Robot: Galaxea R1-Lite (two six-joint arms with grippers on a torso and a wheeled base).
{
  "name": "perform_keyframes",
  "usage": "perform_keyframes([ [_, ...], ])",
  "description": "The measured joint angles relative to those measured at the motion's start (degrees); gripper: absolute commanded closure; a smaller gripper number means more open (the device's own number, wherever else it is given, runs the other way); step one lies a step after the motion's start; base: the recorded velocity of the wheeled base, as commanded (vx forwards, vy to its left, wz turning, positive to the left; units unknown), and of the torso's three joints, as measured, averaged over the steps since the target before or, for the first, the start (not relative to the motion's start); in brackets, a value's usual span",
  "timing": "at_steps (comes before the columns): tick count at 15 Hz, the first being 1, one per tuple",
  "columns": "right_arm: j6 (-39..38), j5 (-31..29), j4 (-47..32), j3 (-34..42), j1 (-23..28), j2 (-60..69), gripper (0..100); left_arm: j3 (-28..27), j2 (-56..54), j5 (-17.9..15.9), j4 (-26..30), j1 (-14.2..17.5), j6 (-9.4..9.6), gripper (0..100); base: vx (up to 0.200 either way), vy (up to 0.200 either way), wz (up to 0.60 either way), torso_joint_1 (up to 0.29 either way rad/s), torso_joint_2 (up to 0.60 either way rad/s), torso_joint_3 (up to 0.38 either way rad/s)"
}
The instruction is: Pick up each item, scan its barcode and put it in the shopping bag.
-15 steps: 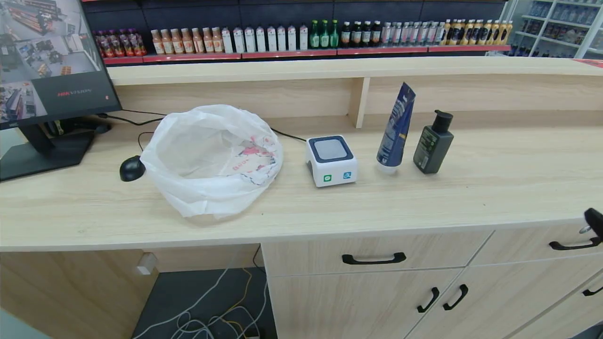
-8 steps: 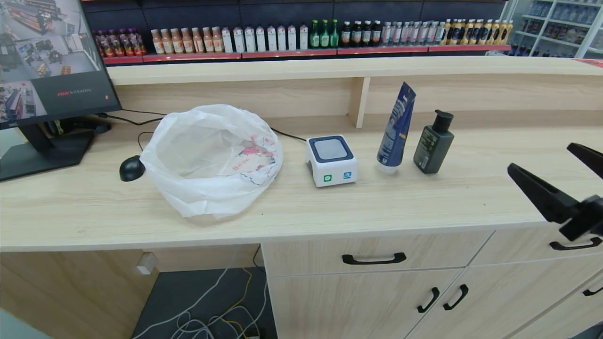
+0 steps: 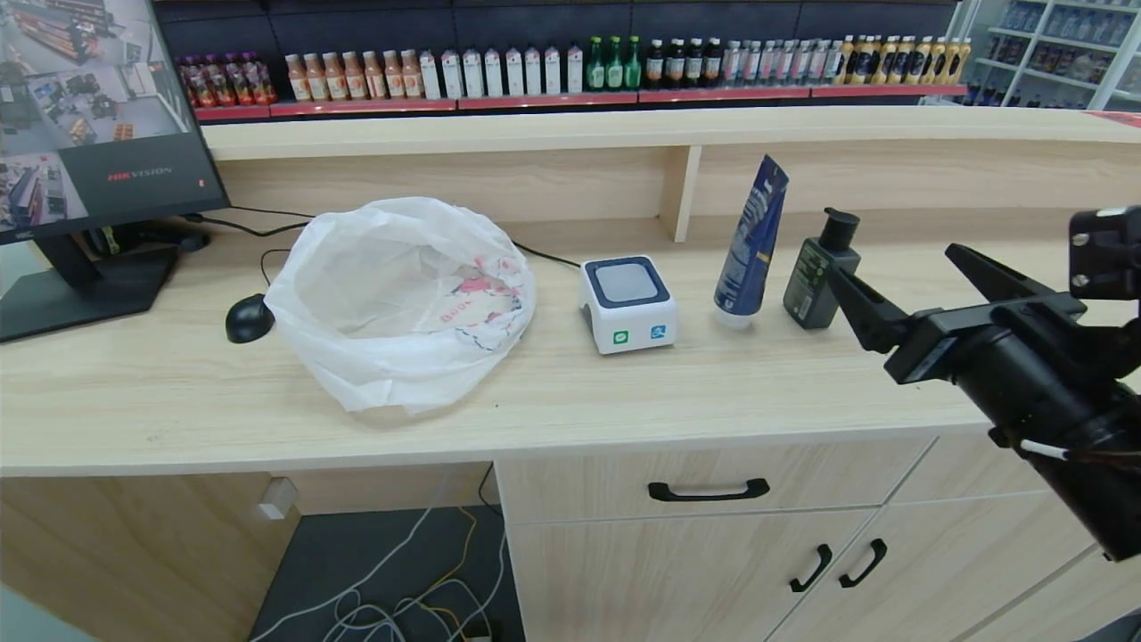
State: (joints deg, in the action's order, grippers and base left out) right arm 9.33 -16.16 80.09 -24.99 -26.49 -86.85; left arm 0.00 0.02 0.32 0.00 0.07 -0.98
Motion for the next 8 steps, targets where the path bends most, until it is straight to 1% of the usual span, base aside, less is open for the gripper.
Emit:
perform_keyframes([
  [5, -0.77, -4.58, 1.44, -6.23, -0.38, -6.67, 0, 0.0, 0.0, 0.0, 0.0, 0.0, 0.02, 0, 0.0, 0.0, 0.0, 0.0, 0.0, 0.0],
  [7, -0.82, -5.05, 2.1, -7.72, -0.44, -9.11, 0, 0.0, 0.0, 0.01, 0.0, 0.0, 0.02, 0, 0.0, 0.0, 0.0, 0.0, 0.0, 0.0],
  [8, -0.71, -6.61, 2.57, -8.39, -0.52, -10.42, 0, 0.0, 0.0, 0.0, 0.0, 0.0, 0.02, 0, 0.0, 0.0, 0.0, 0.0, 0.0, 0.0],
])
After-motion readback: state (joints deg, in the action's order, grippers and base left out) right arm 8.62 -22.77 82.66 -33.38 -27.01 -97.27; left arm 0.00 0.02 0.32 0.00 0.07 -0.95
